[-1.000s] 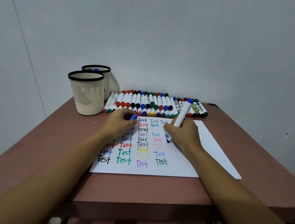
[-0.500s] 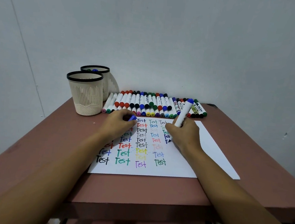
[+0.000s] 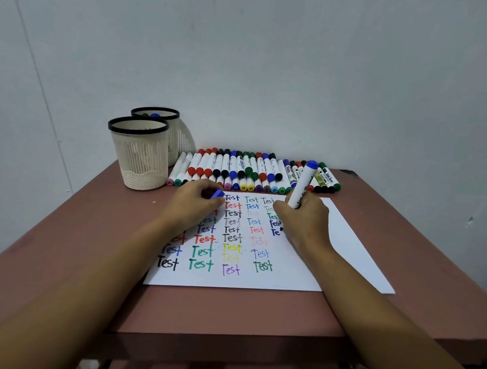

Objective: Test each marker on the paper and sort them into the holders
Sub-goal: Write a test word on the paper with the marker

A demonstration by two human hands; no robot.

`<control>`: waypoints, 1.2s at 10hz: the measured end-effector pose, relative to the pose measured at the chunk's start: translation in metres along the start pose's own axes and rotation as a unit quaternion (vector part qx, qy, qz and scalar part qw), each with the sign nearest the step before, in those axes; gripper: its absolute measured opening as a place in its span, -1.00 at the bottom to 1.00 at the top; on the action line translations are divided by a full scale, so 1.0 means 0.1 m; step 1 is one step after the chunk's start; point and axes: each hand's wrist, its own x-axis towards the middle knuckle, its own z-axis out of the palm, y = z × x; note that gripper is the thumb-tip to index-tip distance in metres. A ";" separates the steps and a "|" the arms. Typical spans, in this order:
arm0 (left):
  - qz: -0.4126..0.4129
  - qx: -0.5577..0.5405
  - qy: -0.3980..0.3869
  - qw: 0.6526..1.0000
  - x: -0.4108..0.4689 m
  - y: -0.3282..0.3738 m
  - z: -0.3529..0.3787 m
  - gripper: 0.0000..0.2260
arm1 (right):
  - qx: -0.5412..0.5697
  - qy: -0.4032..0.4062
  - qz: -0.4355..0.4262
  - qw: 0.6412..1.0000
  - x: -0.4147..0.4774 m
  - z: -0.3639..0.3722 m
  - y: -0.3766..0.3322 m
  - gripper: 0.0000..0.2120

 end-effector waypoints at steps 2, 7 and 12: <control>0.000 0.000 0.001 1.000 -0.01 0.00 0.00 -0.73 | 0.003 -0.012 0.010 1.000 0.01 -0.01 -0.01 -0.85; 0.002 0.012 -0.001 1.000 0.00 -0.01 0.01 -0.72 | -0.015 0.023 -0.007 1.000 0.01 -0.02 0.01 -0.89; 0.015 0.034 -0.006 0.999 0.02 -0.03 0.03 -0.72 | -0.047 0.021 -0.020 0.998 0.01 0.00 0.02 -0.89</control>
